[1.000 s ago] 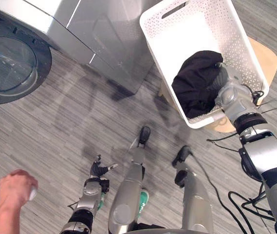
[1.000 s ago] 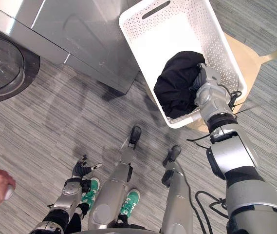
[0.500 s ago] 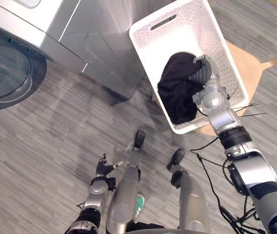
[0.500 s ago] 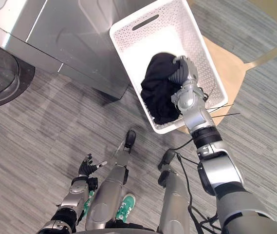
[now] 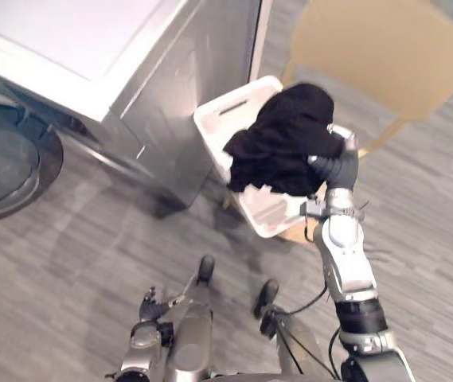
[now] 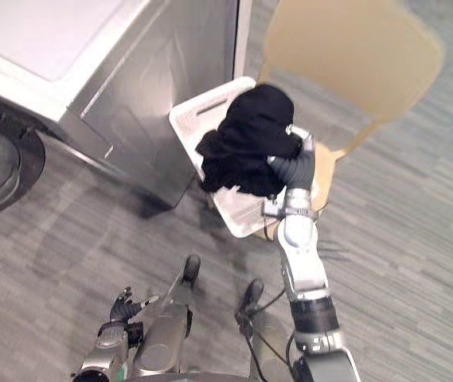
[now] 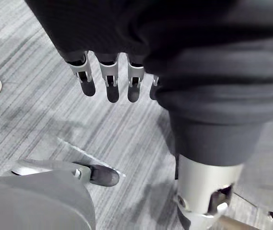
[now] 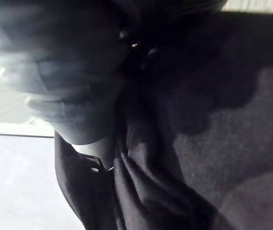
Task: Pick up the laundry basket with both hands and put the clothes into the washing machine.
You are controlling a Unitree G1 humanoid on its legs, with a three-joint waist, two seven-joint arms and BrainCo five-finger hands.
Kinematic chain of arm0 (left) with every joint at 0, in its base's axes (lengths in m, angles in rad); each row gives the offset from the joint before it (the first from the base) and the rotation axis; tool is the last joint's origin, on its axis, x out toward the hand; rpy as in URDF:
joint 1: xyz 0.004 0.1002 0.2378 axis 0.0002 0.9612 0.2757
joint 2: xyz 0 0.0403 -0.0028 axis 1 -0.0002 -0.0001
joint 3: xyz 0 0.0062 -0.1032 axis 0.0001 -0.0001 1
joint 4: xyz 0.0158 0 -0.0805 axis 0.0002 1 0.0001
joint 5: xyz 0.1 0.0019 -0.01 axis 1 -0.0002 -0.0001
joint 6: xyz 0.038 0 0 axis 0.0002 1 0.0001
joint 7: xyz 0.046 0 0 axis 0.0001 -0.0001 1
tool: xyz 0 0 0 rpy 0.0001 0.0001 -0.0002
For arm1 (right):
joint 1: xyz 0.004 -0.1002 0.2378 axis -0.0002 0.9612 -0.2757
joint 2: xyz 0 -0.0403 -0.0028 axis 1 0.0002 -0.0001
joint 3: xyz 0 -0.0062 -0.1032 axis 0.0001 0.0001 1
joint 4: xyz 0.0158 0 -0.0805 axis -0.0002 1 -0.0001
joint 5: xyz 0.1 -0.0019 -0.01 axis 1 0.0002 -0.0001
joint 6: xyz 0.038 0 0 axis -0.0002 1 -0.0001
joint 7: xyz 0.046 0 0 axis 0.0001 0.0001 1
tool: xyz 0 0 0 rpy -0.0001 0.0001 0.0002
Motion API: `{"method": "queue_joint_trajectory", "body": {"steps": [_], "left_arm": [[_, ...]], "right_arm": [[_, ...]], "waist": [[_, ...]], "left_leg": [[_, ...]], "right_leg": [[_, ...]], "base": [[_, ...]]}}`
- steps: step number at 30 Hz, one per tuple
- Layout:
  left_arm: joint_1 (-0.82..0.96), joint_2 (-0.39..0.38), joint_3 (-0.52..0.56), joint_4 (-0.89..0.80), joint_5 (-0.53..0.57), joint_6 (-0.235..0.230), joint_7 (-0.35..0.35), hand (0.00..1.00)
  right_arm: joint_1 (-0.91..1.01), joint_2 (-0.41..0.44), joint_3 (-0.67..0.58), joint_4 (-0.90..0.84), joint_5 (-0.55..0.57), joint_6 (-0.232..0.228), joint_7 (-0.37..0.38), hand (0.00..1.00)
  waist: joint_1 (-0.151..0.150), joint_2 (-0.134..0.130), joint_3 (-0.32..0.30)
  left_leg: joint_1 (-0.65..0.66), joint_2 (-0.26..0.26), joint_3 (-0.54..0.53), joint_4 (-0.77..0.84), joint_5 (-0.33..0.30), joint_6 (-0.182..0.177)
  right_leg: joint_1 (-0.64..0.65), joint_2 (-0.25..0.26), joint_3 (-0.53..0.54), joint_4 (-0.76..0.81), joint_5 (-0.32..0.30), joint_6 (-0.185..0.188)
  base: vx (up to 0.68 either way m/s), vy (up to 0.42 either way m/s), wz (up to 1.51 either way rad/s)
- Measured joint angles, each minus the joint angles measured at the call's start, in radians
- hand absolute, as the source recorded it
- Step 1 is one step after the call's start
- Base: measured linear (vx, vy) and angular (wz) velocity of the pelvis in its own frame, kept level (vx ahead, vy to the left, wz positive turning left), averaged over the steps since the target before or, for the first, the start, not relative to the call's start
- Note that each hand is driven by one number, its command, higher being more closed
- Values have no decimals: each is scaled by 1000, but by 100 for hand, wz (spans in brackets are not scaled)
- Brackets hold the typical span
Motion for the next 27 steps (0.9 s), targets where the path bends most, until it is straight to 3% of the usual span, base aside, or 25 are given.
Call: {"method": "queue_joint_trajectory", "body": {"steps": [4, 5, 6, 7, 8, 10, 12, 16, 17, 18, 19, 20, 21, 24, 25, 27], "left_arm": [[-1, 4, 4, -2, -1, -1, -3, 0], [-12, 3, 14, -2, -1, -1, -4, 0], [-17, -9, 52, -11, -2, -7, -6, 0], [-22, -9, 63, -15, -2, -13, -8, 0], [-23, -6, 71, -48, -2, -19, -12, 0], [-14, -8, 79, -81, -2, -19, -14, 0], [12, -37, 100, -166, -3, -18, -6, 0], [83, -109, 76, -299, -16, -20, 9, 0], [108, -135, 47, -335, -34, -19, 4, 0], [117, -141, 33, -360, -39, -19, 3, 0], [135, -142, 5, -408, -45, -19, 2, 0], [133, -137, -17, -458, -43, -19, 1, 0], [134, -133, -26, -485, -43, -19, 1, 0], [153, -105, -56, -595, -39, -38, -8, 0], [141, -88, -58, -611, -29, -45, -19, 0], [94, -51, -86, -629, -1, -57, -23, 0]], "right_arm": [[3, 3, -1, -23, 7, -22, 25, 100], [15, -6, -2, -24, 7, -21, 25, 100], [34, -10, -3, -30, 4, -21, 25, 100], [47, -4, -4, -39, 4, -21, 25, 100], [90, 6, -2, -67, -6, -22, 24, 100], [109, 14, 12, -100, -16, -22, 26, 100], [99, 18, 52, -153, -41, -28, 26, 100], [96, 16, 68, -159, -51, -31, 23, 100], [104, -3, 76, -157, -50, -31, 23, 100], [110, -10, 77, -155, -48, -31, 23, 100], [115, -36, 77, -155, -48, -30, 23, 100], [109, -63, 79, -149, -49, -29, 26, 100], [103, -74, 79, -141, -49, -27, 26, 100], [93, -85, 114, -100, -51, -19, 55, 100], [78, -98, 133, -56, -52, -21, 74, 100], [34, -134, 155, 55, -52, -16, 113, 100]], "waist": [[-29, -1, -8], [-35, 2, -9], [-32, 20, -11], [-36, 20, -10], [-30, 15, -14], [-23, 6, -24], [10, 12, -45], [64, 57, -68], [52, 102, -71], [41, 115, -73], [24, 129, -73], [23, 117, -67], [24, 111, -66], [25, 101, -71], [18, 112, -89], [3, 111, -106]], "left_leg": [[2, -2, 70, 32, -16, 9], [-23, 3, 75, 87, -31, 25], [-45, 35, 69, 124, -57, 40], [-47, 35, 59, 131, -57, 39], [-41, 20, 14, 151, -54, 38], [-60, -6, -21, 180, -52, 34], [-146, -24, -48, 248, -41, 18], [-224, 10, -64, 266, 8, -18], [-232, 41, -83, 235, 28, 7], [-233, 58, -66, 209, 25, 6], [-229, 91, 2, 174, -25, 16], [-237, 109, 101, 189, -63, 29], [-240, 110, 124, 230, -61, 31], [-198, 87, 95, 494, -83, 46], [-169, 94, 93, 560, -159, 53], [-102, 116, 123, 580, -215, 73]], "right_leg": [[-8, 10, 66, -29, 66, 6], [-15, 12, 78, -23, 96, 41], [-15, 28, 108, 35, 60, 67], [-29, 20, 109, 139, 1, 47], [-10, 6, 127, 375, -121, 59], [47, -6, 166, 480, -180, 82], [108, 9, 218, 429, -261, 54], [160, 67, 163, 233, -356, -36], [157, 105, 119, 235, -343, -50], [155, 115, 93, 237, -338, -59], [153, 117, 37, 233, -324, -80], [148, 97, -6, 228, -308, -104], [151, 85, -19, 228, -304, -112], [145, 46, -54, 212, -264, -119], [137, 42, -74, 189, -241, -118], [130, 29, -102, 140, -193, -106]], "base": [[-41, 37, -56], [-129, 48, -27], [-129, 18, -10], [-93, -62, 42], [-58, -83, 82], [-75, -133, 82], [-198, -216, 51], [-315, -180, 21], [-400, -214, 56], [-325, -167, 106], [-299, -115, 118], [-286, -94, 110], [-221, -65, 87], [-181, -23, 45], [-180, 67, 34], [-173, 122, 48]]}}
